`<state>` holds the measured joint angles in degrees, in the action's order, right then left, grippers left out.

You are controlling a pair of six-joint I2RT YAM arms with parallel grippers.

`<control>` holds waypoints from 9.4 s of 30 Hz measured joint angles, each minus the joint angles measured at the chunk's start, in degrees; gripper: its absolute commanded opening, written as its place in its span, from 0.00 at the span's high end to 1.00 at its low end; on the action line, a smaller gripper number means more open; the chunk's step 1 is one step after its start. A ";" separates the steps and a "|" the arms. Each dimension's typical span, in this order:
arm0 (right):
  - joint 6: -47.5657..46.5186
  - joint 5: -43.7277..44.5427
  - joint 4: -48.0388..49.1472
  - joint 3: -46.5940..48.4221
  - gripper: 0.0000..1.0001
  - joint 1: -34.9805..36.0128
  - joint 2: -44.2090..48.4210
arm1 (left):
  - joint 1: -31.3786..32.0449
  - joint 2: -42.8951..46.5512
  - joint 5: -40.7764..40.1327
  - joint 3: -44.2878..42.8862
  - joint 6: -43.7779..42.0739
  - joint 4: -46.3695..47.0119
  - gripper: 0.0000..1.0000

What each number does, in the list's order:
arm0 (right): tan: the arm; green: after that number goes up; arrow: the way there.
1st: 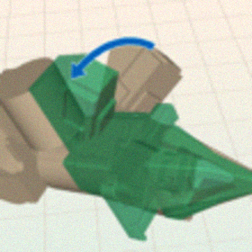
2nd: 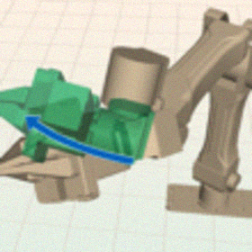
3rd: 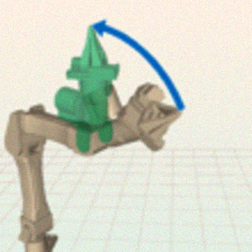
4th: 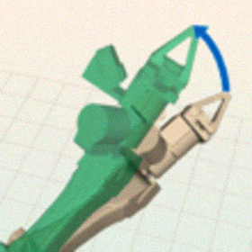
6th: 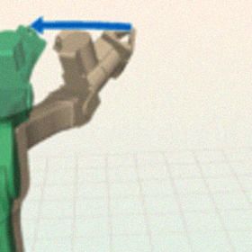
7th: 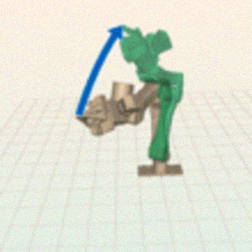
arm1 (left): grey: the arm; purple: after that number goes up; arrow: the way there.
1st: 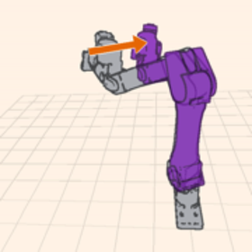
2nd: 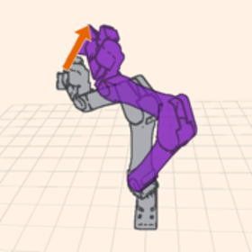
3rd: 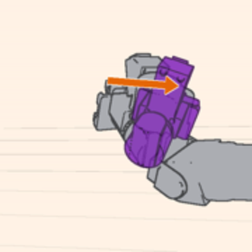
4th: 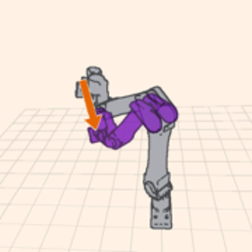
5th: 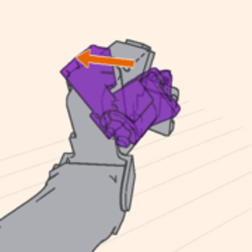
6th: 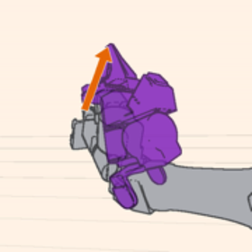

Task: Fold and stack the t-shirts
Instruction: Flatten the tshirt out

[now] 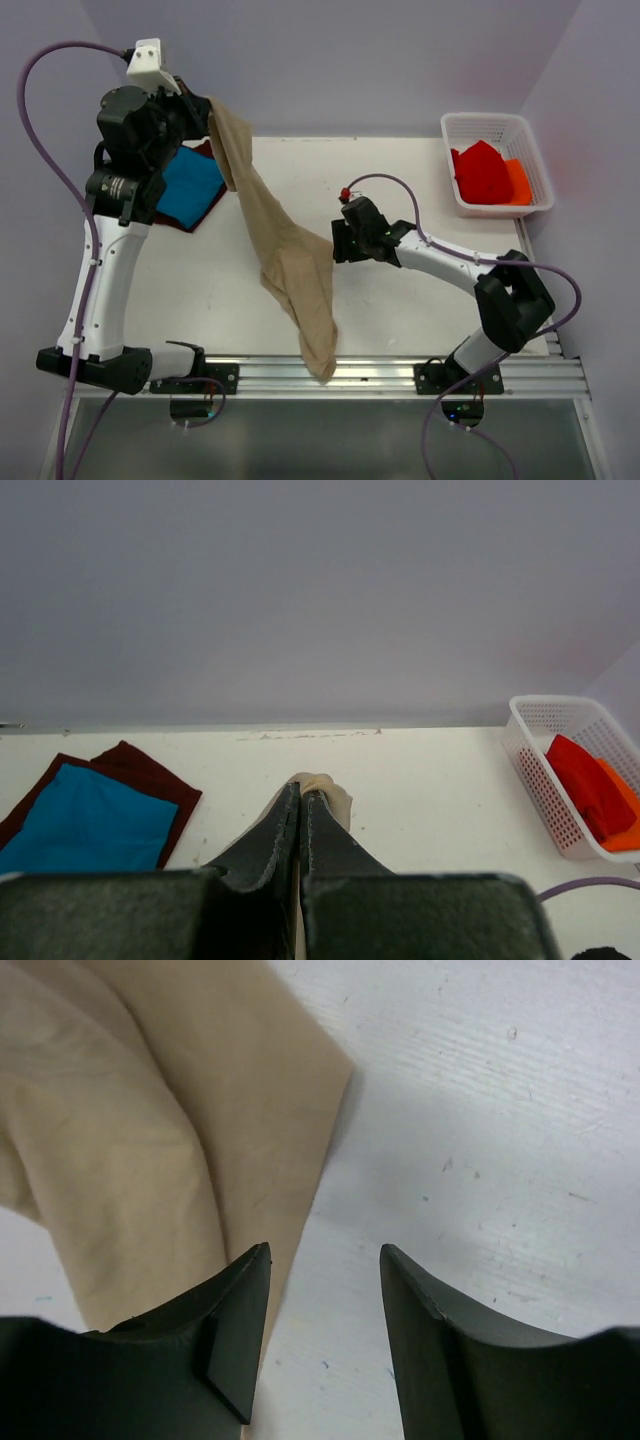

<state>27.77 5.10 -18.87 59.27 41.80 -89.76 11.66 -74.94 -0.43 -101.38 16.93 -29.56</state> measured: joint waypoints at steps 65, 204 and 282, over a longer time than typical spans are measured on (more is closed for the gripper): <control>-20.98 31.10 -12.63 33.70 1.00 -9.88 18.58 | 3.32 9.97 -15.04 8.24 -5.84 0.79 1.00; 13.14 2.95 -1.25 -18.45 0.78 9.94 6.47 | 4.24 15.74 -14.14 26.16 -3.98 2.29 1.00; 7.15 11.82 -12.70 -8.96 0.97 13.44 1.95 | 4.24 16.37 -13.49 26.29 -3.98 2.29 1.00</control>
<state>34.92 16.93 -31.57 50.30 55.24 -87.81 15.90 -58.57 -13.91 -75.09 12.95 -27.27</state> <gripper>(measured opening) 0.010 0.010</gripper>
